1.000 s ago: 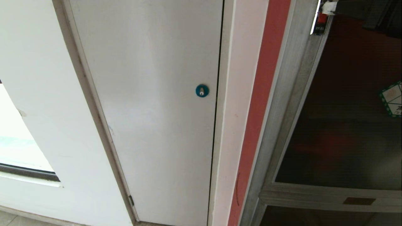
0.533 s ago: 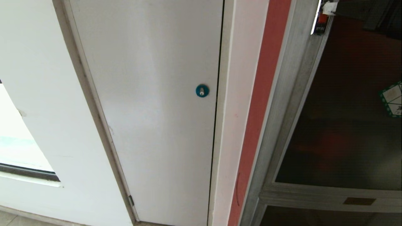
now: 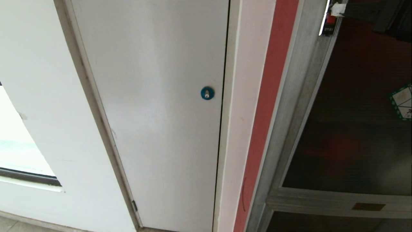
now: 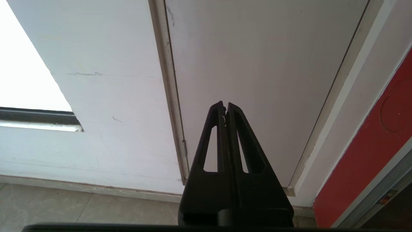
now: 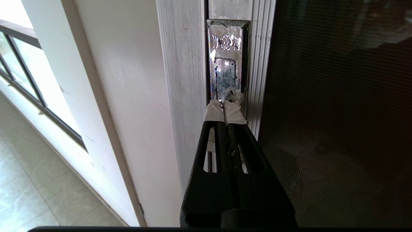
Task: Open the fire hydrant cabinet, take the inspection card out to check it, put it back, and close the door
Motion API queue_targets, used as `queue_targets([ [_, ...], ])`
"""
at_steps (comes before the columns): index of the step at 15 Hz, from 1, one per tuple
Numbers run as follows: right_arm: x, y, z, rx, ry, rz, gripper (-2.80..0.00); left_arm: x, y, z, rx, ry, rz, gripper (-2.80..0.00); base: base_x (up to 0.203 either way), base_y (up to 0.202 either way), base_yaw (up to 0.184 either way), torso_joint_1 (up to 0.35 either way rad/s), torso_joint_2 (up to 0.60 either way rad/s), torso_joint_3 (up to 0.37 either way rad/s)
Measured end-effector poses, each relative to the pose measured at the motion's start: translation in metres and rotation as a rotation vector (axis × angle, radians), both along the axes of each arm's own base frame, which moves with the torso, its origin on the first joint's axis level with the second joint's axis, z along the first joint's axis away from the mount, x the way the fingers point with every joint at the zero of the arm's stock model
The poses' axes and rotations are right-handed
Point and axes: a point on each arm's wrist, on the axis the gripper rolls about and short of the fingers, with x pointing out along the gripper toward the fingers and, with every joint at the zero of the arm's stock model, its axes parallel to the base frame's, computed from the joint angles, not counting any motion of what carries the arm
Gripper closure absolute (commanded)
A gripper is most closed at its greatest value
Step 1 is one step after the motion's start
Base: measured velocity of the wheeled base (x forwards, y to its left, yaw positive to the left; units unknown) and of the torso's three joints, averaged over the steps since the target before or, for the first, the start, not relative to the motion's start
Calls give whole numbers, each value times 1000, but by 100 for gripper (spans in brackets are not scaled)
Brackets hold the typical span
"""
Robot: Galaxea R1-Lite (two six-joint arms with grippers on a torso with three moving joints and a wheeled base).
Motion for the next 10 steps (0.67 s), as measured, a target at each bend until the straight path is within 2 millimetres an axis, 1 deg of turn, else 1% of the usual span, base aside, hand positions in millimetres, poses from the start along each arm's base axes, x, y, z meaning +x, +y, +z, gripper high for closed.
queue_targets([
  [4,-2,0,-6,-7,60,1,0,0,0,0,0,0,1,0,0,0,0,0,0,0],
  [10,-14,-2,1,-3,29,-3,0,0,0,0,-1,-1,0,0,0,0,0,0,0,0],
])
